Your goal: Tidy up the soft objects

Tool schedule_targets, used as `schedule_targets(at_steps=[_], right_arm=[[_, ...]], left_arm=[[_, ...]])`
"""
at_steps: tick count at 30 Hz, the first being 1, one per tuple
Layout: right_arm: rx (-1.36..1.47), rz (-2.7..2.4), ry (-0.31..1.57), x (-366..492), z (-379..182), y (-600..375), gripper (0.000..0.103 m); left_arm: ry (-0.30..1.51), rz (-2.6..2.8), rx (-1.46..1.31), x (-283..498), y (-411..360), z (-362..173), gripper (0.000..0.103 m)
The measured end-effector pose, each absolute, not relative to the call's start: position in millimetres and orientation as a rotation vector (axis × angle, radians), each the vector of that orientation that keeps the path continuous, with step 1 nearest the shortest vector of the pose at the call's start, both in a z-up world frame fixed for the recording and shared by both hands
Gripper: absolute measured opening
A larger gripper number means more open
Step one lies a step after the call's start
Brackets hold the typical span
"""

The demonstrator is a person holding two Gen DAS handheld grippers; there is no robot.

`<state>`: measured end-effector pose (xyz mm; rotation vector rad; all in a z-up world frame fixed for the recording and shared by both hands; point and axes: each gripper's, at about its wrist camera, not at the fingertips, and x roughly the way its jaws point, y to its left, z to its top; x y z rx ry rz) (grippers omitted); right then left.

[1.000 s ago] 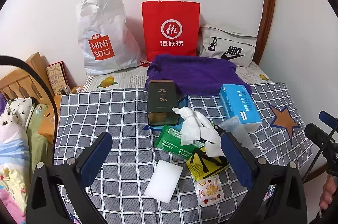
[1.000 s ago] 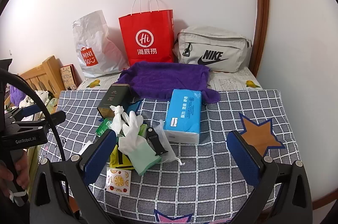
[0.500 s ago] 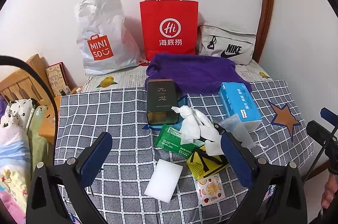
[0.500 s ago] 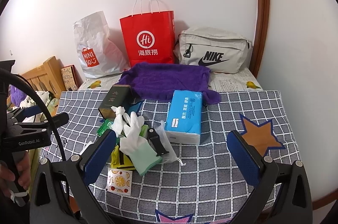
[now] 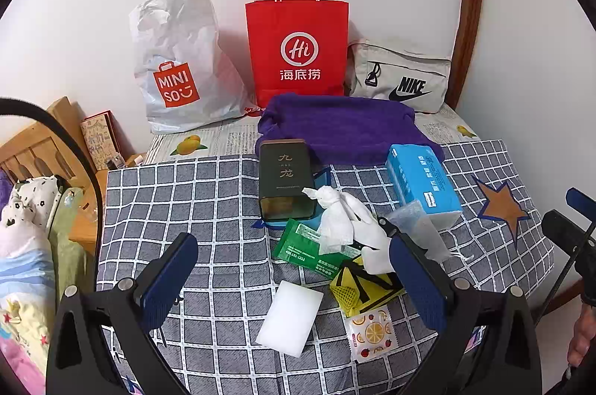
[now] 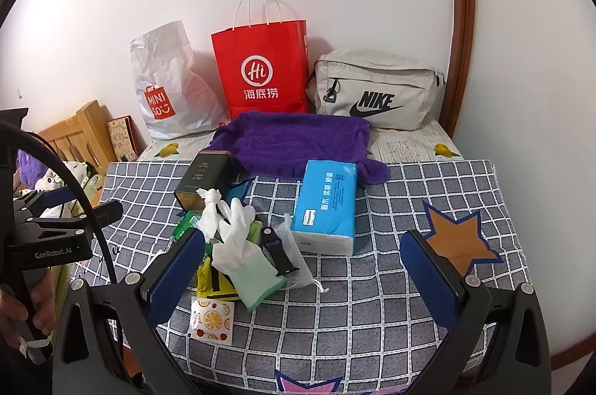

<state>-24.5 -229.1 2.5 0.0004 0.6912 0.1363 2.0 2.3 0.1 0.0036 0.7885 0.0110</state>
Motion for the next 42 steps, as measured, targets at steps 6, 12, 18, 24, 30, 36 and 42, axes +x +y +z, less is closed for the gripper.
schedule_targets(at_steps=[6, 12, 18, 24, 30, 36, 42], right_arm=[[-0.001, 0.136, 0.69, -26.1, 2.0, -228.8, 0.103], [0.0, 0.136, 0.69, -25.9, 2.4, -228.8, 0.103], [0.001, 0.136, 0.688, -26.2, 3.4, -229.1, 0.103], [0.001, 0.137, 0.686, -26.9, 4.4, -229.1, 0.103], [0.003, 0.136, 0.686, -27.1, 4.2, -228.6, 0.103], [-0.001, 0.141, 0.697, -23.3, -0.6, -226.3, 0.103], [-0.009, 0.14, 0.728, -15.1, -12.0, -223.4, 0.103]], left_arm=[[0.788, 0.014, 0.005, 1.9, 1.9, 0.2, 0.103], [0.788, 0.011, 0.005, 1.9, 2.5, 0.0, 0.103], [0.784, 0.007, 0.005, 1.0, 3.9, -0.4, 0.103], [0.775, -0.006, -0.001, 0.6, 4.5, 0.7, 0.103], [0.77, -0.011, 0.002, 1.6, 4.0, 0.0, 0.103], [0.809, -0.036, 0.001, 9.8, 8.3, -15.8, 0.103], [0.884, -0.045, 0.035, 17.9, 12.5, -49.9, 0.103]])
